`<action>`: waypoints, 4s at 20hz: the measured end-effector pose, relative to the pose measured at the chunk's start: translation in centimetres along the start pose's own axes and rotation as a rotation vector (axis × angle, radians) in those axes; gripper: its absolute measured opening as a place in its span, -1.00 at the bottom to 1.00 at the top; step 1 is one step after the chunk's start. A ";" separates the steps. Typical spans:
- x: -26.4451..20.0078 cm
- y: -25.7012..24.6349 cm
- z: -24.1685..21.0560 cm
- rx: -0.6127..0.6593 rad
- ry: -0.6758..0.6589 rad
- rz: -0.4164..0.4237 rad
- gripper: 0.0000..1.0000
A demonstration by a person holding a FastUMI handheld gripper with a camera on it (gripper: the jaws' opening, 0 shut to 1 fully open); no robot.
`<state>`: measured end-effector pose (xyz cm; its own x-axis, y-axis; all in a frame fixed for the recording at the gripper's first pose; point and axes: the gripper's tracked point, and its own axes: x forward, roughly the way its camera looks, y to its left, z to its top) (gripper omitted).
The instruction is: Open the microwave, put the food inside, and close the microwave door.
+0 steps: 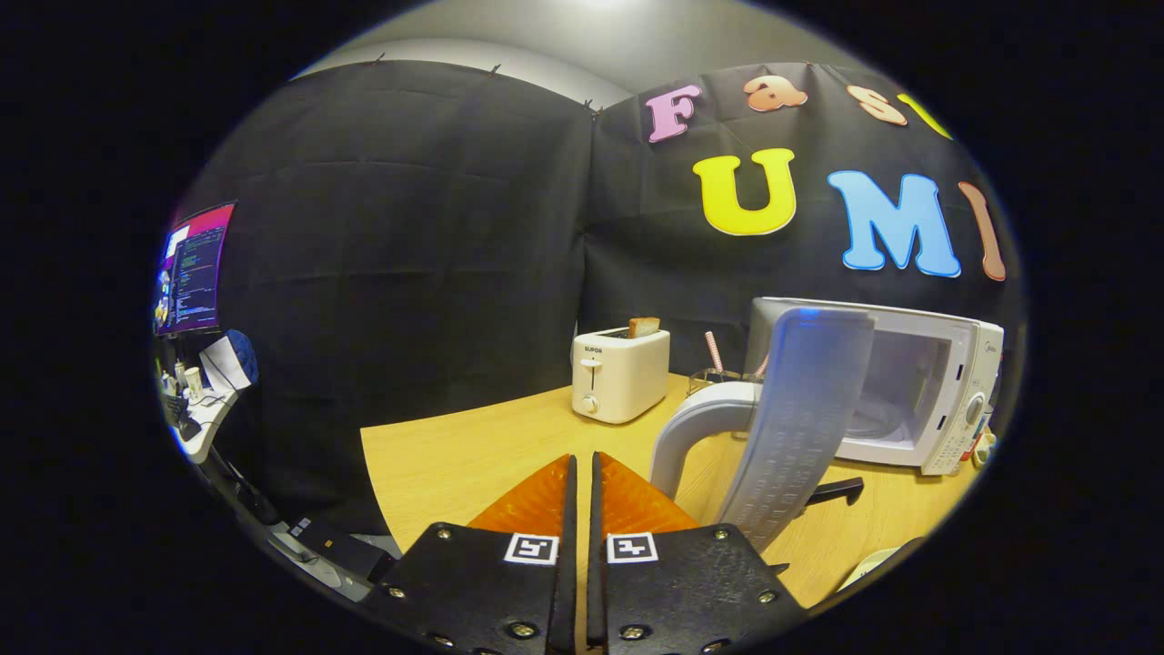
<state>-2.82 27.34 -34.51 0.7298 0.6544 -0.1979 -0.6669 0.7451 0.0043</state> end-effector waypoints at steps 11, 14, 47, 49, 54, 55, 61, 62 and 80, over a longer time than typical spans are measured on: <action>-2.6 -12.2 -0.6 0.076 0.022 -0.259 -0.97; -3.4 -15.7 0.1 0.067 0.012 -0.320 -0.98; -0.7 -38.5 1.2 0.126 0.090 -0.810 -0.90; -1.7 -37.5 1.9 0.154 0.090 -0.794 -0.90; -6.3 -33.2 6.2 0.164 0.052 -0.754 -0.91; -7.2 -32.4 7.4 0.141 0.040 -0.752 -0.91; -11.5 -28.1 14.7 0.029 -0.077 -0.721 -0.91; -11.9 -27.3 15.9 0.001 -0.100 -0.716 -0.91; -19.0 -24.1 26.0 -0.017 -0.207 -0.767 -0.91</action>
<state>3.28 0.34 -5.38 0.9985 -0.0285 0.0462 0.0319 0.9967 -0.0746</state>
